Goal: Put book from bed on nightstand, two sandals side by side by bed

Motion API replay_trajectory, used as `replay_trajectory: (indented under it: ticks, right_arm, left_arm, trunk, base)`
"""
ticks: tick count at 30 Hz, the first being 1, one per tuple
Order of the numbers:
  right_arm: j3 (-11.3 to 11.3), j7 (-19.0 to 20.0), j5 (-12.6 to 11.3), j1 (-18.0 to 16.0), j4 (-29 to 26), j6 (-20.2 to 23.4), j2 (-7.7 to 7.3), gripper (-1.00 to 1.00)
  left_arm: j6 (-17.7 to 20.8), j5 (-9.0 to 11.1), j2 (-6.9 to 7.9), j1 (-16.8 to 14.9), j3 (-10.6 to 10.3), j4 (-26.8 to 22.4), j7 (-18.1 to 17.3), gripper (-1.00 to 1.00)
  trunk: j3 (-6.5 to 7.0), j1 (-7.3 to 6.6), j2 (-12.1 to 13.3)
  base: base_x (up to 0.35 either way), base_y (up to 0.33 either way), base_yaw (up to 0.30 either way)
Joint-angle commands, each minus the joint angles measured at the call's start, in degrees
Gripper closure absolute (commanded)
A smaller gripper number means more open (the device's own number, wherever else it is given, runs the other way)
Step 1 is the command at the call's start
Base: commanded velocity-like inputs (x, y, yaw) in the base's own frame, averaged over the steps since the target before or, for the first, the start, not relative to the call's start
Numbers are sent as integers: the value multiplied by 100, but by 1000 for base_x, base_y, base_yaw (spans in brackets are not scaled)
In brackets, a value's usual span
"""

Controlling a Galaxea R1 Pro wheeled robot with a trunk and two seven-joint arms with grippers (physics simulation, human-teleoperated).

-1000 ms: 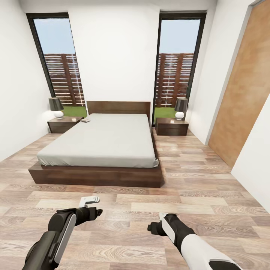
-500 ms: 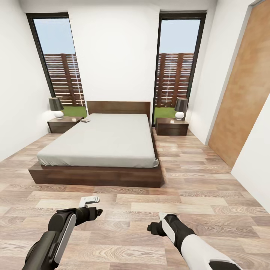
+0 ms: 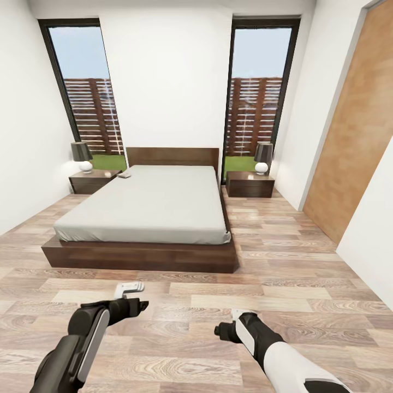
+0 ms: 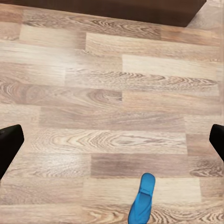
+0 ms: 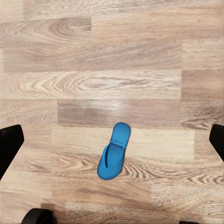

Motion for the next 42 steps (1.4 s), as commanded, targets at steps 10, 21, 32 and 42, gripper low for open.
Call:
replay_trajectory:
  ticks: [10,21,32,42]
  right_arm:
    - [-38,-20,-30,9,-6,-72,7,-100]
    - [-37,-21,-31,12,47,-89,10,-100]
    - [-48,-29,-34,14,167,-139,-11,-100]
    - [-58,-49,-30,13,297,-262,-30,-100]
  left_arm:
    - [427,17,1,-19,13,-493,-13,-100]
    - [533,17,38,-69,26,-688,-13,-100]
    - [533,21,53,-116,28,-744,-13,-100]
    - [533,25,55,-190,34,-785,-13,-100]
  trunk:
    - [-6,0,-3]
    - [-114,132,-244]
    - [-311,373,-685]
    - [-491,593,-1086]
  base:
    - [0,0,0]
    - [0,0,0]
    - [0,0,0]
    - [0,0,0]
